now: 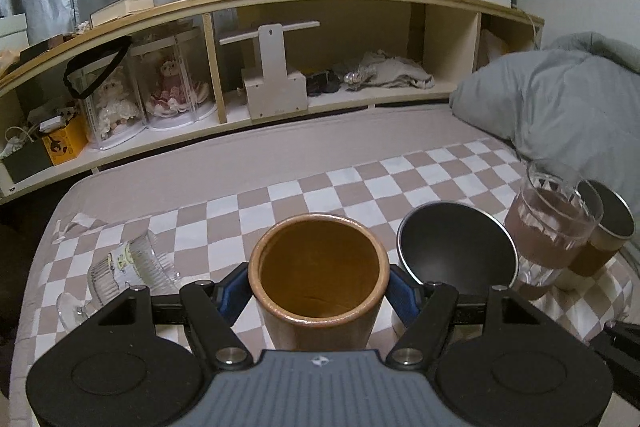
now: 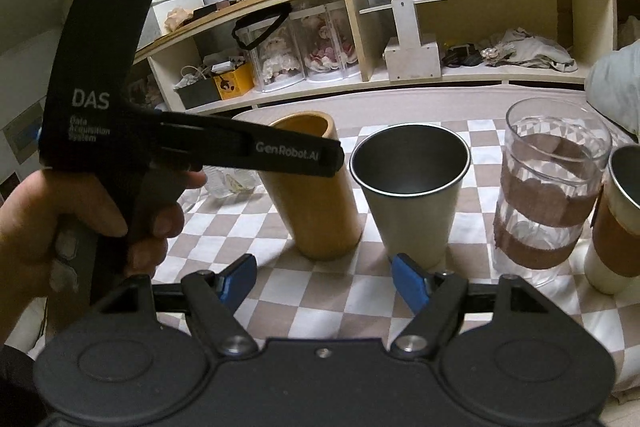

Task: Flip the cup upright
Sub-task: 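Hold the wooden cup upright with the left tool while the right tool releases it, then lower the upright wooden cup beside the steel tumbler and open the left tool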

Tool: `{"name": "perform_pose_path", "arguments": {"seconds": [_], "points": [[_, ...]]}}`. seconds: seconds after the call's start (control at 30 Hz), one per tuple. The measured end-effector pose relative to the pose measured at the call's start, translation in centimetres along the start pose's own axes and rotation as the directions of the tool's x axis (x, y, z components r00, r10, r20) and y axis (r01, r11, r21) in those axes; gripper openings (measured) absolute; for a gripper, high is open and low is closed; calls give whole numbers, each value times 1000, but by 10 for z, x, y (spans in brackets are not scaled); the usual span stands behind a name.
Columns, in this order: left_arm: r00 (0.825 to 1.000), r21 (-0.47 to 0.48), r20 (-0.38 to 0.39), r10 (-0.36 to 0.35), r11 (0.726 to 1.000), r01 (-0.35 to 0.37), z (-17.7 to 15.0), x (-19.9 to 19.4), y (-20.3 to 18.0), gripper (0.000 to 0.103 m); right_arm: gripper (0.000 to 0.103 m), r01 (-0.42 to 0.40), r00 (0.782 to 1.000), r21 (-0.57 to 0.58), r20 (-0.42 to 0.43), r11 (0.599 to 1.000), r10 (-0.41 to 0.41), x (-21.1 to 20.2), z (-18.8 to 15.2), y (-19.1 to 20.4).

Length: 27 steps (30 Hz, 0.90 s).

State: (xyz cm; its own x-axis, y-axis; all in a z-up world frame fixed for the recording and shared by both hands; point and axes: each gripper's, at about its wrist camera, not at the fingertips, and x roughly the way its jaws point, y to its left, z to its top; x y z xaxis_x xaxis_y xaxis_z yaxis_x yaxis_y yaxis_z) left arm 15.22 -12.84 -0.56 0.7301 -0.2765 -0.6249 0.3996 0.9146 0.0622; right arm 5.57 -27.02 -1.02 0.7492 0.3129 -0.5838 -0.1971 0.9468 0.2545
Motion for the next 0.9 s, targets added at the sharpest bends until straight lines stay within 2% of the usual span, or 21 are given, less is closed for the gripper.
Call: {"name": "perform_pose_path", "arguments": {"seconds": [0.33,0.37,0.43,0.73,0.9], "points": [[1000,33,-28,14,999,-13,-2,-1,-3,73,76,7,1000,11,12,1000,-7,-3,0,-2],[1000,31,-26,15,999,-14,-2,-2,-3,79,76,9,1000,11,14,1000,-9,-3,0,-2],[1000,31,-6,14,999,-14,-3,-7,-2,87,76,14,1000,12,17,1000,-14,-3,0,-2],[996,-2,91,13,1000,-13,-8,-46,4,88,76,44,998,1,36,999,-44,-6,1,-1],[987,-43,152,44,998,-38,-18,-72,15,88,76,65,995,-25,74,998,-63,-16,3,1]]}}
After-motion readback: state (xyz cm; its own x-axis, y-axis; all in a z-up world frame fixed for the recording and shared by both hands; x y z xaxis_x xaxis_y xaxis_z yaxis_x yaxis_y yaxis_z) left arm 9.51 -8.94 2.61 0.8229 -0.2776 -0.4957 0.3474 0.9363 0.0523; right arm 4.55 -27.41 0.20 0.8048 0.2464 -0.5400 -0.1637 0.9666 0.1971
